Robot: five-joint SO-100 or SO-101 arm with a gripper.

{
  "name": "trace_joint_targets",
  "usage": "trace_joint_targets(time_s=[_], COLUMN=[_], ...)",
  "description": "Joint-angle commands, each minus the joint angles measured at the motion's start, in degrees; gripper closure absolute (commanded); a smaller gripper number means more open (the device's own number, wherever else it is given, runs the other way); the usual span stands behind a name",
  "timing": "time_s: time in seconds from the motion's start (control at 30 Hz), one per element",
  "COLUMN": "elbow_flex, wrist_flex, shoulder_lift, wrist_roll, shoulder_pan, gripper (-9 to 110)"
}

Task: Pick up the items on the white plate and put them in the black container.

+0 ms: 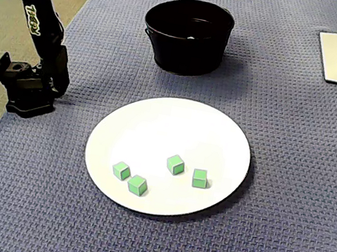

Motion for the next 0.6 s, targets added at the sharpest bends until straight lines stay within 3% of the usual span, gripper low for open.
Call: trace_joint_targets(time_s=[0.0, 0.23, 0.57], elbow_flex=[13.45, 42.01, 27.33], wrist_flex=[-5.98, -26.89, -27.25], shoulder_lift=[5.10, 3.34, -32.78], wrist_roll=[2.64, 2.02, 2.37], shoulder_pan=[-14.68, -22.76, -24.61], gripper=[102, 102, 102])
